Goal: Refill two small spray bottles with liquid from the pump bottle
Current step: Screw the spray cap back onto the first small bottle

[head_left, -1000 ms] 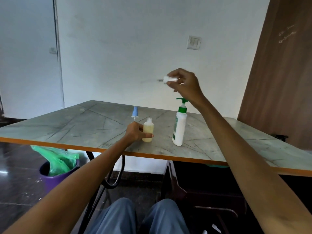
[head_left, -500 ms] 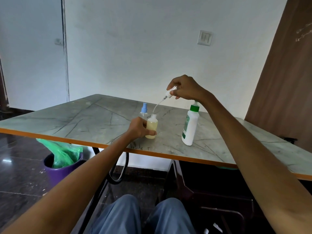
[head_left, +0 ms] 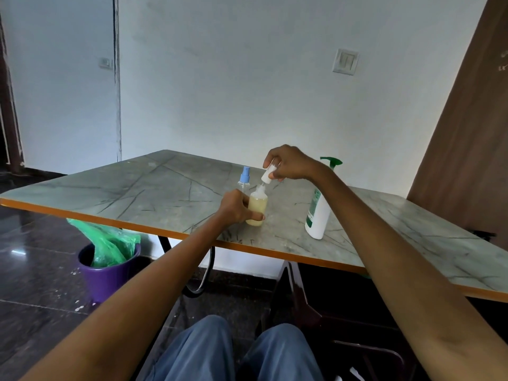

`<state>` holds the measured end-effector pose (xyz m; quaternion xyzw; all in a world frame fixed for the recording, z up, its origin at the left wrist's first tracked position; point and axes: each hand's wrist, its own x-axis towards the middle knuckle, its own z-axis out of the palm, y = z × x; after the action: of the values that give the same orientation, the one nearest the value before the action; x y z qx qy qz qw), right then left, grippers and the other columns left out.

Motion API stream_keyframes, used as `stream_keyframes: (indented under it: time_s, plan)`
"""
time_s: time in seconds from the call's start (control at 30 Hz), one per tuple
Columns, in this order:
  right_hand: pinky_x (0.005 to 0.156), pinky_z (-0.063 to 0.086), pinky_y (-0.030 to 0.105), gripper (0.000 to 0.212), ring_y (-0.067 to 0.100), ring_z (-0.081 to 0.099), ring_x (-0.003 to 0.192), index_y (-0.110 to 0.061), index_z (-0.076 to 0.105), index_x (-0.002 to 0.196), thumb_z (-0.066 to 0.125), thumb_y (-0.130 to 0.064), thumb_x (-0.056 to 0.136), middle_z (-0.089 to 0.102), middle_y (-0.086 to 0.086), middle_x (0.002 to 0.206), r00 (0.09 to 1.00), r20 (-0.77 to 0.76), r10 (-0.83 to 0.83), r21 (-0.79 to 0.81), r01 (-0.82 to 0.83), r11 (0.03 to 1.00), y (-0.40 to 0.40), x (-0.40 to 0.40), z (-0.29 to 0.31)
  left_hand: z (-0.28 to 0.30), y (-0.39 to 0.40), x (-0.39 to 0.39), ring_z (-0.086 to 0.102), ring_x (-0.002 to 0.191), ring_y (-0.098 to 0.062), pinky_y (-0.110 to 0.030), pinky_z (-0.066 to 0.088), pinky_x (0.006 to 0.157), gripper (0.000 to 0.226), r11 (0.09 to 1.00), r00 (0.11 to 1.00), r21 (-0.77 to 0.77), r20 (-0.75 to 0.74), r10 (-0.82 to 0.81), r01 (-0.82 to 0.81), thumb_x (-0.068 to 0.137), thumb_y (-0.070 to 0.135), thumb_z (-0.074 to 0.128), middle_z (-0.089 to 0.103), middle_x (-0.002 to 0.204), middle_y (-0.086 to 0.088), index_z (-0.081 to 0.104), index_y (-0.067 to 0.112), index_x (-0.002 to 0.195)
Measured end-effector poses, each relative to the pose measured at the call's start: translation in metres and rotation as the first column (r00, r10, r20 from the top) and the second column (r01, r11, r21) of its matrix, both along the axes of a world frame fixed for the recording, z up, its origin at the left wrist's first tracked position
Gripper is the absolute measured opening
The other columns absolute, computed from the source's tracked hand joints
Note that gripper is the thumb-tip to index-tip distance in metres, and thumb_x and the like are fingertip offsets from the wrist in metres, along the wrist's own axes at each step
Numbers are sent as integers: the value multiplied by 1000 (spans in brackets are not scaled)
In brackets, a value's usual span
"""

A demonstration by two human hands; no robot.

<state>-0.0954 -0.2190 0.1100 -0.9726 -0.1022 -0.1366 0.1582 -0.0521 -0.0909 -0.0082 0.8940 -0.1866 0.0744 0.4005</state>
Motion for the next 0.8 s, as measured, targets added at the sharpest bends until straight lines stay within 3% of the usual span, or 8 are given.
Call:
stream_keyframes:
  time_s: [0.2,0.4,0.47,0.57,0.67,0.8]
  plan:
    - [77,51,28,33,19,53,89,-2,65,108,66,9,77,60,15,108,997,-78,22,-51,-26,998,4,10,-10,-1,0,2,51,87,-15,-23,41,75,53,1000,1000,7,8,-6,6,73,32,75,64,113,-15,62,-2,111]
    - [59,41,12,32,18,50,82,-4,68,105,67,9,76,55,7,90,993,-112,41,-126,-55,991,8,11,-4,1,1,0,53,86,-17,-19,39,64,53,1000,1000,15,-2,-15,15,72,33,76,65,111,-14,63,-1,110]
    - [57,40,10,33,18,48,83,-3,67,107,65,10,77,51,1,81,992,-121,45,-162,-64,985,14,10,-3,2,1,-1,58,94,-22,-20,40,69,54,1000,1000,12,-8,-13,13,73,33,75,64,114,-14,62,-1,113]
    - [52,37,7,33,17,50,89,-3,66,110,65,7,79,50,3,93,994,-105,36,-223,-59,973,19,11,-2,1,1,-2,59,104,-24,-22,41,76,55,1000,1000,5,-13,-5,5,75,32,74,63,117,-13,60,-1,116]
    - [39,35,0,32,15,52,75,-2,66,112,66,4,80,50,5,95,992,-124,31,-195,-55,979,19,11,0,1,0,-2,59,105,-24,-23,42,78,56,1000,1000,-1,-11,-1,1,74,32,75,63,118,-14,60,-1,117]
    - [42,42,2,32,5,57,52,2,65,111,71,-4,79,56,8,91,991,-133,-18,-144,-2,990,18,17,1,2,0,-3,59,106,-25,-23,43,80,55,1000,1000,-2,-9,2,-2,75,31,74,63,120,-14,60,-1,117]
